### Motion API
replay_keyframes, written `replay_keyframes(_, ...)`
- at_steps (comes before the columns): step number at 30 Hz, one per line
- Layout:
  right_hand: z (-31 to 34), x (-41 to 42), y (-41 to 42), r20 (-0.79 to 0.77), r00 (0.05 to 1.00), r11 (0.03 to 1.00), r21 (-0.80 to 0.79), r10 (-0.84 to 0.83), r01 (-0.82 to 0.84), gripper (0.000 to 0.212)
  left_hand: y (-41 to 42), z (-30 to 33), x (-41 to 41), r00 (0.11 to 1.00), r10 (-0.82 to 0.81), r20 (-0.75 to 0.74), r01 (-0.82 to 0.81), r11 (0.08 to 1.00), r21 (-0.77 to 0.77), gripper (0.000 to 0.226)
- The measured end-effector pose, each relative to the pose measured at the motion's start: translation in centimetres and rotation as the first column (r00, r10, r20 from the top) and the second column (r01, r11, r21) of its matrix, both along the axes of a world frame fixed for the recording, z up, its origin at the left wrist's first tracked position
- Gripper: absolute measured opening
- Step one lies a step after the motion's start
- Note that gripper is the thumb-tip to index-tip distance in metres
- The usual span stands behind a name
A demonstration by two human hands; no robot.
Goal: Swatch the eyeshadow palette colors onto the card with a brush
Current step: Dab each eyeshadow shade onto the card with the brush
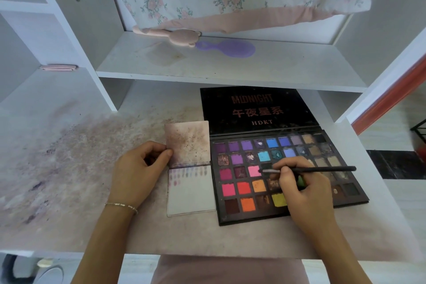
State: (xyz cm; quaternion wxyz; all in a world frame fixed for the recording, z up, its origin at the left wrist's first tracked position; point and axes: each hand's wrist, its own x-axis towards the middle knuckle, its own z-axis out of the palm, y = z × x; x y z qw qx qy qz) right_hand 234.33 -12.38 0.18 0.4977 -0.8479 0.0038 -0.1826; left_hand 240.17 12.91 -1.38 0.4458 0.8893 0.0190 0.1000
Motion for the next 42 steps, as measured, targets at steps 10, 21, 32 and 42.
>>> replay_keyframes(10, 0.3, 1.0, 5.8, -0.191, 0.940, 0.956, 0.123, 0.284, -0.265, 0.018, 0.0, -0.1, 0.1, 1.000, -0.005, 0.008, 0.005, 1.000, -0.012, 0.030)
replay_keyframes(21, 0.2, 2.0, 8.0, -0.264, 0.901, 0.939, 0.107, 0.345, -0.328, 0.021, 0.1, 0.1, 0.1, 1.000, -0.016, 0.004, 0.016, 1.000, 0.007, 0.023)
replay_keyframes(32, 0.0, 2.1, 8.1, -0.302, 0.884, 0.932, 0.048, 0.357, -0.360, 0.018, 0.2, 0.0, 0.0, 1.000, -0.006, -0.004, 0.006, 1.000, -0.005, 0.024)
replay_keyframes(42, 0.0, 2.2, 8.2, -0.309, 0.885, 0.932, 0.011, 0.348, -0.362, 0.021, 0.2, 0.1, 0.0, 1.000, -0.012, -0.006, 0.012, 1.000, 0.004, 0.026)
